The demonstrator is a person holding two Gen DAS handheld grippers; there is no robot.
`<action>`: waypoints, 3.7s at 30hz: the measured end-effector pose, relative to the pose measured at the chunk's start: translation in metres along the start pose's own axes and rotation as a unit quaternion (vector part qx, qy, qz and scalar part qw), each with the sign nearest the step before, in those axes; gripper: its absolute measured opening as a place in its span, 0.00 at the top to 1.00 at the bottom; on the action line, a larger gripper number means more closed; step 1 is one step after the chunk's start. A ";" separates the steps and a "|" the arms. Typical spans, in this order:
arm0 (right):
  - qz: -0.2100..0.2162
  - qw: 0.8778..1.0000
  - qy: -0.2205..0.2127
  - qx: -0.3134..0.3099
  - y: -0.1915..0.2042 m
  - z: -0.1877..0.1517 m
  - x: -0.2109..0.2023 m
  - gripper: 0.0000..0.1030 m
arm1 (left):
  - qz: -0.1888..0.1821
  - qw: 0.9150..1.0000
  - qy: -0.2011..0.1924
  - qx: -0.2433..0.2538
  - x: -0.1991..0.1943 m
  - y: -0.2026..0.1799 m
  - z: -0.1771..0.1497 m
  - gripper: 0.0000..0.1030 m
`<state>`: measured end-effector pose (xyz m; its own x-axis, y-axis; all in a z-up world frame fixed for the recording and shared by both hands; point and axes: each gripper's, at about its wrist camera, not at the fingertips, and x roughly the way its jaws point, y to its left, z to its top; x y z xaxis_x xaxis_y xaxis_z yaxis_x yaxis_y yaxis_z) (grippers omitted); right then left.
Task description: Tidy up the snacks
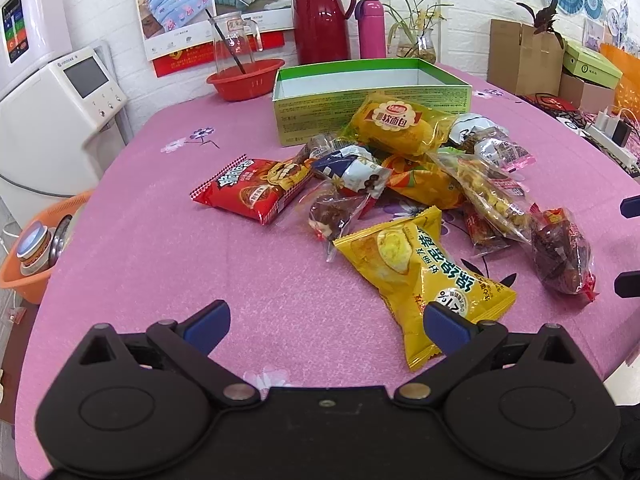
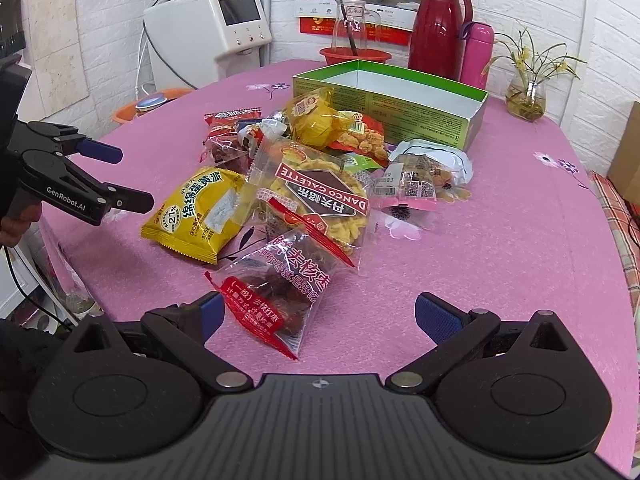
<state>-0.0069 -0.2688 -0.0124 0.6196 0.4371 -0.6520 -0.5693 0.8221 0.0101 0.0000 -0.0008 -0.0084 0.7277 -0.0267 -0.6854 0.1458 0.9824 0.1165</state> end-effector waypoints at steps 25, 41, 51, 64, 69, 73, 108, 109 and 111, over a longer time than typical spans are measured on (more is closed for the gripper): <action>0.029 0.998 -0.054 0.023 0.033 -0.002 0.027 0.00 | -0.065 0.998 -0.010 -0.004 -0.004 -0.004 -0.001 0.00; -0.044 0.997 -0.049 0.044 0.005 -0.015 0.042 0.00 | -0.156 0.985 0.034 -0.058 0.034 -0.006 0.014 0.15; -0.007 0.995 -0.050 0.082 -0.008 -0.011 0.046 0.00 | -0.169 0.982 0.054 -0.065 0.054 -0.013 0.024 0.14; -0.062 0.996 -0.045 0.055 -0.026 -0.010 0.054 0.20 | -0.152 0.988 0.030 -0.018 0.062 -0.020 0.029 1.00; -0.086 0.994 -0.056 0.036 -0.027 -0.010 0.037 0.21 | -0.166 0.986 0.030 -0.016 0.047 -0.013 0.022 1.00; -0.097 0.992 -0.079 0.030 -0.031 0.000 0.023 0.21 | -0.168 0.985 0.014 -0.041 0.029 0.004 0.026 1.00; -0.098 0.986 -0.125 0.048 -0.133 0.169 0.207 0.00 | -0.060 0.984 -0.113 -0.121 0.199 0.038 0.224 0.00; -0.097 0.986 -0.131 0.046 -0.134 0.169 0.203 0.00 | -0.060 0.984 -0.115 -0.120 0.197 0.039 0.223 0.00; -0.100 0.984 -0.140 0.055 -0.137 0.172 0.192 0.00 | -0.059 0.984 -0.108 -0.131 0.192 0.042 0.225 0.00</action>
<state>0.2829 -0.2345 -0.0089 0.8461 0.3337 -0.4156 -0.3687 0.9295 -0.0042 0.2970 -0.0062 0.0263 0.8459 -0.1542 -0.5105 0.0806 0.9832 -0.1636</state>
